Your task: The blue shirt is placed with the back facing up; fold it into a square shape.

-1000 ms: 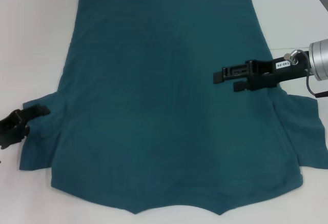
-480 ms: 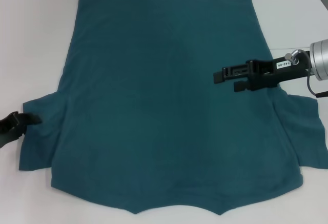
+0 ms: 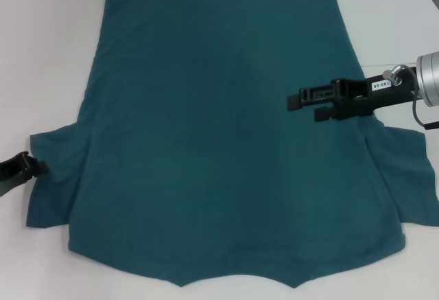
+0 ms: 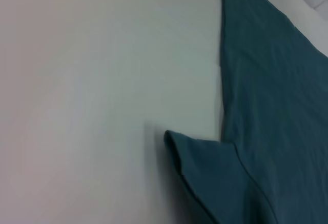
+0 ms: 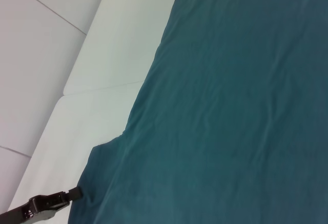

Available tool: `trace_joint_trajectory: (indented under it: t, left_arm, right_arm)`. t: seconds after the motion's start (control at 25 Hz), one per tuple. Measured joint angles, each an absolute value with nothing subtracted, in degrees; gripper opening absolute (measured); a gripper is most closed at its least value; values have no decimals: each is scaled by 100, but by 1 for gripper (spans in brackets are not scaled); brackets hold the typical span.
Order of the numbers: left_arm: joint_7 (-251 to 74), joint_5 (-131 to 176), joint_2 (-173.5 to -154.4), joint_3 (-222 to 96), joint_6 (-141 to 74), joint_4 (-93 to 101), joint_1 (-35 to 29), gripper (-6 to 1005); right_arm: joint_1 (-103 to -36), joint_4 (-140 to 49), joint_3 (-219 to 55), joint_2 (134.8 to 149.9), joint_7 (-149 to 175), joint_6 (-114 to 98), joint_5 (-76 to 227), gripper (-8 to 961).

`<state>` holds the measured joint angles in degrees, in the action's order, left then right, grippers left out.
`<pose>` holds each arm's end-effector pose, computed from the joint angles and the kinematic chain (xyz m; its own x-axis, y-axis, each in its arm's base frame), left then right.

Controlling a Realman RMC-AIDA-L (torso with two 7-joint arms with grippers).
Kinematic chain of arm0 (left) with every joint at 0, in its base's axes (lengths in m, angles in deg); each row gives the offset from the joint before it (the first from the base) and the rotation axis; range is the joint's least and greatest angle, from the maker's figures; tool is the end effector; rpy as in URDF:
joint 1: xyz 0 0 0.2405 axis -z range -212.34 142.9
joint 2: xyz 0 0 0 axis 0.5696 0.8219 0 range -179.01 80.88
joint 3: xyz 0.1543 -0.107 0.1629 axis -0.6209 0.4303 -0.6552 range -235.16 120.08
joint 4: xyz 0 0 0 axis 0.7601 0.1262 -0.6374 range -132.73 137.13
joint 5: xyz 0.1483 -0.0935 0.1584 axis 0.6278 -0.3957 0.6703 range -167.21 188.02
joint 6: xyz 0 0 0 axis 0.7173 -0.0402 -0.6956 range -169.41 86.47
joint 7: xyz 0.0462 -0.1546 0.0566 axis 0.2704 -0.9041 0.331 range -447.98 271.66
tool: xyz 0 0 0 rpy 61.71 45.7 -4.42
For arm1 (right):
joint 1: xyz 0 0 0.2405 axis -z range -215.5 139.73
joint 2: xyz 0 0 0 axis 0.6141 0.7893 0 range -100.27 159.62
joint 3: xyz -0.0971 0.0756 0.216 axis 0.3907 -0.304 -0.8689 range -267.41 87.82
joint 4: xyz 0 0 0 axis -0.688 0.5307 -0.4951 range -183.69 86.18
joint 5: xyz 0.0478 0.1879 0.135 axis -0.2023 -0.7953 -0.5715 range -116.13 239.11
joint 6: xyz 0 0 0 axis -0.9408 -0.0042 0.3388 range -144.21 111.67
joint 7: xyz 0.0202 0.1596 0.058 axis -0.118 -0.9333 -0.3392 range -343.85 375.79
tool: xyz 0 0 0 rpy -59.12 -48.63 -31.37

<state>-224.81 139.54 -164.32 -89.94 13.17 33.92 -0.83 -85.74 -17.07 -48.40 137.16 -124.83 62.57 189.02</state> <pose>-0.3640 0.4199 0.0180 0.0066 0.7437 0.6685 0.9879 0.0987 -0.1196 0.2299 0.4565 0.0359 0.2749 -0.8841 -0.3779 -0.9570 -0.2893 -0.0194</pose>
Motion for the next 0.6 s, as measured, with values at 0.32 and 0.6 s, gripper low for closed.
trace_joint_trajectory:
  t: [0.32,0.6]
  left_arm:
    - [-21928,13938,-16493,-9280,1312,3693,-121,2]
    - [-21613,14119,-16632,-9616,989,3991,-94,2]
  right_arm:
    - [-8529,-1703,-4840,13706,-12472,6228,18903,935]
    - [-8498,-1702,-4840,13704,-12466,6222,18905,935]
